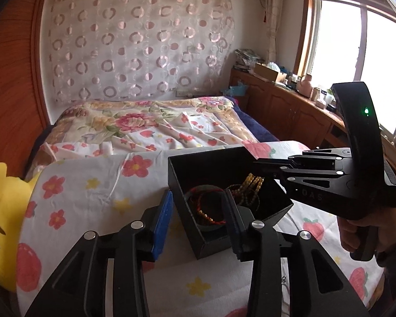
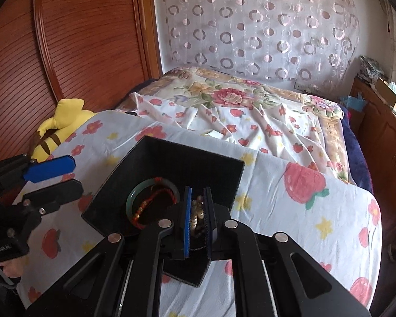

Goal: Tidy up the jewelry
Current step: 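Carry the red bracelet and pearl necklace into the black box and release both, then move both open tools back over the remaining jewelry, then grasp the brown wooden bead bracelet with the left tool while the right tool grasps a pearl strand, then carry the bead bracelet and pearl strand over the black box and lower them in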

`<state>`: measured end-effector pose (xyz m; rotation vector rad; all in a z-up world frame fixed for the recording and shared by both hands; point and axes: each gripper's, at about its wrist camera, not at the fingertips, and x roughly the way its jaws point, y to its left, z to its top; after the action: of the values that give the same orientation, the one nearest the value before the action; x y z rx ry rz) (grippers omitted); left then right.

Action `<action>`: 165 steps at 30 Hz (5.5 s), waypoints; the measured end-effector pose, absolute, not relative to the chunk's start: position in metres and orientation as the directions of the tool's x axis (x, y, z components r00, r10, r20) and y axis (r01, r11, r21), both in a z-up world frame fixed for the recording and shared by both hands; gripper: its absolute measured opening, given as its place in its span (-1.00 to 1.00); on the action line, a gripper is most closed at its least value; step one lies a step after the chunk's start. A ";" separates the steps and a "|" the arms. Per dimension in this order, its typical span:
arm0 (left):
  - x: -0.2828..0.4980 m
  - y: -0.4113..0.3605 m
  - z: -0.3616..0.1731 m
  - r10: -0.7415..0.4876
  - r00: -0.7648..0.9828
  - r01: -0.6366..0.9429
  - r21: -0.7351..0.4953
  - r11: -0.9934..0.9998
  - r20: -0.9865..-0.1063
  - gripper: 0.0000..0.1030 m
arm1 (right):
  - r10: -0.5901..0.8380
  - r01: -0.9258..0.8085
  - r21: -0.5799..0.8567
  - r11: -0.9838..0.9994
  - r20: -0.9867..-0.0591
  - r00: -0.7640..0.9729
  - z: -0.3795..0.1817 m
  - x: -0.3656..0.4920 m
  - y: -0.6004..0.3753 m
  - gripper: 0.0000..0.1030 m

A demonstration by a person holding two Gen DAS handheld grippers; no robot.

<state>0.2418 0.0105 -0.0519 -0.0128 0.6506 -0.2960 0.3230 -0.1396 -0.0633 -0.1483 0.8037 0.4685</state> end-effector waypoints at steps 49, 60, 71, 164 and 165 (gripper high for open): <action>0.077 0.015 -0.099 -0.307 0.705 0.341 -0.074 0.937 -0.639 0.52 | 0.413 -0.640 0.061 0.766 -0.809 0.418 -0.113 0.114 -0.175 -0.66; 0.071 0.009 -0.104 -0.321 0.690 0.350 -0.088 0.932 -0.649 0.52 | 0.383 -0.671 -0.002 0.741 -0.820 0.425 -0.115 0.110 -0.171 -0.83; 0.070 0.007 -0.112 -0.322 0.666 0.354 -0.096 0.930 -0.672 0.52 | 0.408 -0.607 0.019 0.794 -0.757 0.510 -0.091 0.105 -0.208 -0.84; 0.213 -0.012 -0.007 -0.345 0.782 0.349 -0.095 0.932 -0.518 -0.76 | 0.387 -0.486 -0.141 0.862 -0.437 0.812 0.108 0.254 -0.160 -0.84; 0.216 -0.012 -0.007 -0.343 0.782 0.347 -0.093 0.933 -0.520 -0.76 | 0.386 -0.487 -0.134 0.863 -0.447 0.807 0.103 0.258 -0.160 -0.84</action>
<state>0.2159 -0.0123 -0.0072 0.0074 0.5599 -0.3720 0.2577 -0.1597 0.1030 -0.2484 0.4222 0.4723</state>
